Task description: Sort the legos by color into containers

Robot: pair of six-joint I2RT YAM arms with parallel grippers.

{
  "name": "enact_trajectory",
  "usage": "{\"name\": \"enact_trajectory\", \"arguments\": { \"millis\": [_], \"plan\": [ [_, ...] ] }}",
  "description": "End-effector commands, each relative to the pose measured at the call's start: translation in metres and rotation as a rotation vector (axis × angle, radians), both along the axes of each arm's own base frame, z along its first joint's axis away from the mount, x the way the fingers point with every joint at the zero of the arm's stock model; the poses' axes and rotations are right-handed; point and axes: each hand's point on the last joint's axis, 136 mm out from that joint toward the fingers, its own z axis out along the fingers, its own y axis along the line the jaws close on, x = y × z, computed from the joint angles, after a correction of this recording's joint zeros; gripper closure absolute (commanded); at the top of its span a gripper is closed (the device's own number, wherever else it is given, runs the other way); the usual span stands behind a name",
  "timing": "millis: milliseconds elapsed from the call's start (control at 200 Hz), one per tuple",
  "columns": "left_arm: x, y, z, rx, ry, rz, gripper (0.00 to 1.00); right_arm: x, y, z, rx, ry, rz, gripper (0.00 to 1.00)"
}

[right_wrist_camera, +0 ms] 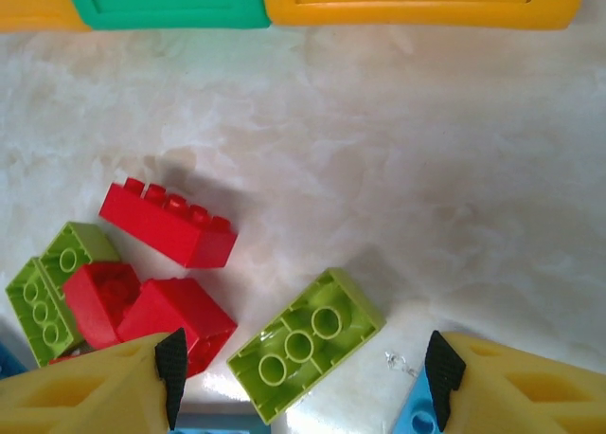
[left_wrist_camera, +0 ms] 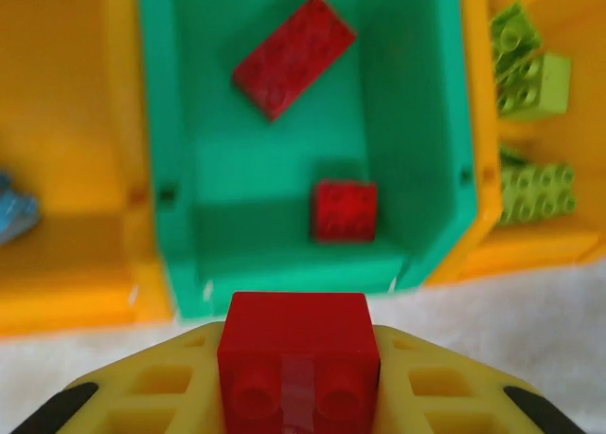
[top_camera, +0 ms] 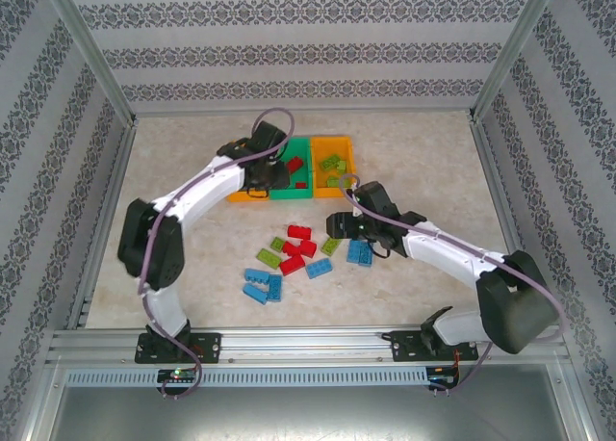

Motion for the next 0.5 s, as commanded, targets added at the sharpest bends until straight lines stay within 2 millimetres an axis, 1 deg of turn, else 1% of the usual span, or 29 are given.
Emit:
{"name": "enact_trajectory", "arguments": {
  "millis": [0, 60, 135, 235, 275, 345, 395, 460, 495],
  "plan": [
    [0.023, -0.004, -0.009, 0.028, 0.021, -0.044, 0.67, -0.010, -0.003, -0.003, -0.048, -0.019, 0.034, 0.30],
    [0.036, -0.006, -0.013, 0.039, 0.026, -0.040, 0.65, -0.016, 0.000, -0.003, -0.051, -0.023, 0.056, 0.30],
    [0.047, -0.006, -0.019, 0.051, 0.042, -0.031, 0.58, -0.022, 0.006, -0.002, -0.059, -0.040, 0.093, 0.30],
    [0.057, -0.005, -0.022, 0.056, 0.048, -0.020, 0.43, -0.029, 0.014, 0.003, -0.069, -0.071, 0.156, 0.30],
    [0.058, -0.005, -0.021, 0.055, 0.043, -0.020, 0.34, -0.032, 0.017, 0.003, -0.074, -0.076, 0.183, 0.30],
    [0.056, -0.009, -0.017, 0.034, 0.037, -0.035, 0.24, -0.036, 0.025, 0.003, -0.090, -0.079, 0.242, 0.30],
    [0.050, -0.014, -0.011, 0.023, 0.024, -0.058, 0.19, -0.039, 0.030, 0.000, -0.119, -0.078, 0.289, 0.30],
    [0.041, -0.017, -0.001, 0.016, -0.003, -0.072, 0.01, -0.041, 0.036, -0.002, -0.171, -0.087, 0.345, 0.29],
    [0.036, -0.018, 0.003, 0.001, -0.012, -0.078, 0.00, -0.041, 0.039, -0.004, -0.197, -0.090, 0.368, 0.29]
  ]
}}
